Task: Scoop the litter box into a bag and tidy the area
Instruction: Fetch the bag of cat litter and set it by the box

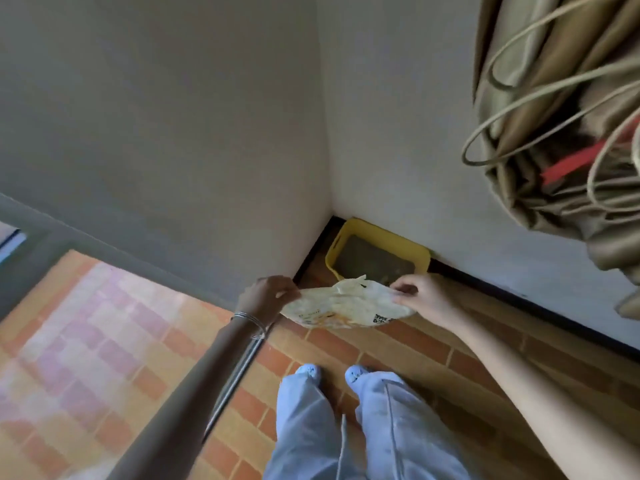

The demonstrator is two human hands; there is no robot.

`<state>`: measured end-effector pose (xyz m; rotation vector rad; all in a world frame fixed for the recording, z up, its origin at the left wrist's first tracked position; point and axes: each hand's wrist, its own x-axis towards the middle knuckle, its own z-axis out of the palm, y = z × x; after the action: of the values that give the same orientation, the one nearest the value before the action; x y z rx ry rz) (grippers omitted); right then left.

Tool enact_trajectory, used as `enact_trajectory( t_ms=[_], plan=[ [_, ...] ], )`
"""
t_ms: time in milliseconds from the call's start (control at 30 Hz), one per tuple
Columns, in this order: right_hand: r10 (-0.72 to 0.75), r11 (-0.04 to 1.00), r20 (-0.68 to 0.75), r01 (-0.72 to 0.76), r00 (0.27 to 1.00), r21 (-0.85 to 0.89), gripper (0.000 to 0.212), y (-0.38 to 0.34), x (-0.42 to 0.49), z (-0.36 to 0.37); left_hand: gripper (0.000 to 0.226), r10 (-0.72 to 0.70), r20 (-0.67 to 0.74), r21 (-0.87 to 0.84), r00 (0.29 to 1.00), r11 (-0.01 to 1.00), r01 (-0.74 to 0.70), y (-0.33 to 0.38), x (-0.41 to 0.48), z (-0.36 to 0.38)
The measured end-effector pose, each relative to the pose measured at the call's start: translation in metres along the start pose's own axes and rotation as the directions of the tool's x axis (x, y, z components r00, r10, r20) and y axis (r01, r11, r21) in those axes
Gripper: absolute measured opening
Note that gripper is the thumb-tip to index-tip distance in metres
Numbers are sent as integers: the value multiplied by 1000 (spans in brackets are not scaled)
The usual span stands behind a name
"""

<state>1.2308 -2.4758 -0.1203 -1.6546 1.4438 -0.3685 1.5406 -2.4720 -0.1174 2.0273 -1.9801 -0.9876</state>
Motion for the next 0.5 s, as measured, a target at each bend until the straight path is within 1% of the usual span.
enact_trajectory(
  t_ms=[100, 167, 267, 400, 500],
  plan=[
    [74, 997, -79, -72, 994, 30, 9, 2, 10, 17, 17, 86, 88, -4, 992, 996, -86, -10, 28, -1],
    [135, 990, -122, -130, 983, 51, 7, 8, 14, 30, 11, 121, 124, 37, 985, 991, -126, -19, 46, 1],
    [207, 976, -159, -194, 965, 95, 7, 21, 22, 49, 14, 145, 178, 117, 973, 979, -167, -31, 76, 12],
    [275, 961, -156, -264, 949, 85, 10, 56, 36, 77, 18, 155, 225, 131, 962, 973, -187, -47, 111, 47],
    [283, 959, -167, -278, 944, 56, 8, 100, 59, 100, 18, 160, 276, 149, 948, 967, -207, -69, 148, 90]
  ],
)
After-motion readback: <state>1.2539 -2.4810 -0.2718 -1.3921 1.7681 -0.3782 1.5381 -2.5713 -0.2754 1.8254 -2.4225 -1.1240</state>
